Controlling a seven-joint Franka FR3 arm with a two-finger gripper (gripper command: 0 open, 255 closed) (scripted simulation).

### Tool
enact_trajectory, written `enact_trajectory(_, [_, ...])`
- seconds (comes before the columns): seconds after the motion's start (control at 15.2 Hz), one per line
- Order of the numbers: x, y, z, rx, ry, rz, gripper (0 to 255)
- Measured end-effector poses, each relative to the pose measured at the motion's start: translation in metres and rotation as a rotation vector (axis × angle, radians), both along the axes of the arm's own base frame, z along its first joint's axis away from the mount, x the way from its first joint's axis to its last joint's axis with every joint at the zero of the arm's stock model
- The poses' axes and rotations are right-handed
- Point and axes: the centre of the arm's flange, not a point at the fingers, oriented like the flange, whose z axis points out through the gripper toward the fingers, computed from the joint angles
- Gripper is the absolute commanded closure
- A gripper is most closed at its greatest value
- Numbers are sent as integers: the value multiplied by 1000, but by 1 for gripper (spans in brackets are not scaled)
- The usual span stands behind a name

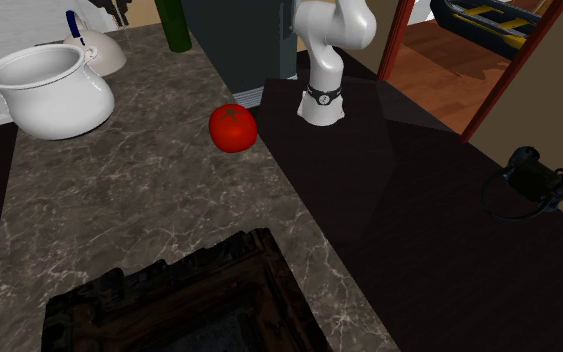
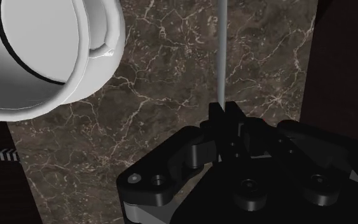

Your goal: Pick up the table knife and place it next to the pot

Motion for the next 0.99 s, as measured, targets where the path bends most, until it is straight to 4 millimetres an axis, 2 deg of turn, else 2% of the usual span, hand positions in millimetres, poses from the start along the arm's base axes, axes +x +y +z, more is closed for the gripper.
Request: enact_trajectory(0.99, [0,1,-80,0,0,1,255])
